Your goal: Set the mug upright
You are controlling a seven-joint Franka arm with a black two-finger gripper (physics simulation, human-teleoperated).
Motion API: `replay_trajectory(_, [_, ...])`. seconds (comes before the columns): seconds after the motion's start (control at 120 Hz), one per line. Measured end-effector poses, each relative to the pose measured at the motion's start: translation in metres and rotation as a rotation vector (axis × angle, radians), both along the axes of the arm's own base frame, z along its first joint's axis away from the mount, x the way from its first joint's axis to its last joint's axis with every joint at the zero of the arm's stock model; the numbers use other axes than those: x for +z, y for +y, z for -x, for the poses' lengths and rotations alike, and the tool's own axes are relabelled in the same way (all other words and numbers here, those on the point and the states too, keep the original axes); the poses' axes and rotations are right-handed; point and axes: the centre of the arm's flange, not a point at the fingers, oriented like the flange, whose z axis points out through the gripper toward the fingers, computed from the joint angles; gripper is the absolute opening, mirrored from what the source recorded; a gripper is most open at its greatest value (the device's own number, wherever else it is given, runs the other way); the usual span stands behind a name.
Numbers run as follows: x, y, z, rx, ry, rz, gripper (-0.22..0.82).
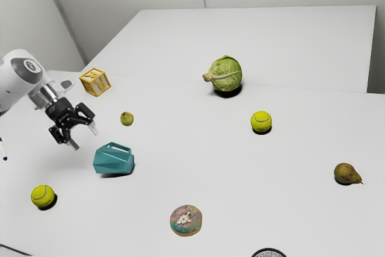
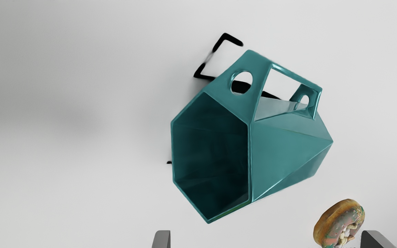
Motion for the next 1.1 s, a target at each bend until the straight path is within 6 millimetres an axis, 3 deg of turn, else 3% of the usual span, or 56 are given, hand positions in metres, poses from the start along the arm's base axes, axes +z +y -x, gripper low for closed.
replay_trajectory(0.283, [-0.039,-0.004,-0.007,-0.004,-0.012,0.105,0.60])
replay_trajectory(0.7, [-0.065,-0.027,-0.012,0.035,-0.023,0.243,0.60])
replay_trajectory(0.767, [-0.067,-0.029,-0.012,0.038,-0.021,0.251,0.52])
replay_trajectory(0.95, [-0.068,-0.029,-0.013,0.043,-0.014,0.255,0.10])
replay_trajectory(1.1, [-0.065,-0.028,-0.014,0.044,-0.016,0.249,-0.05])
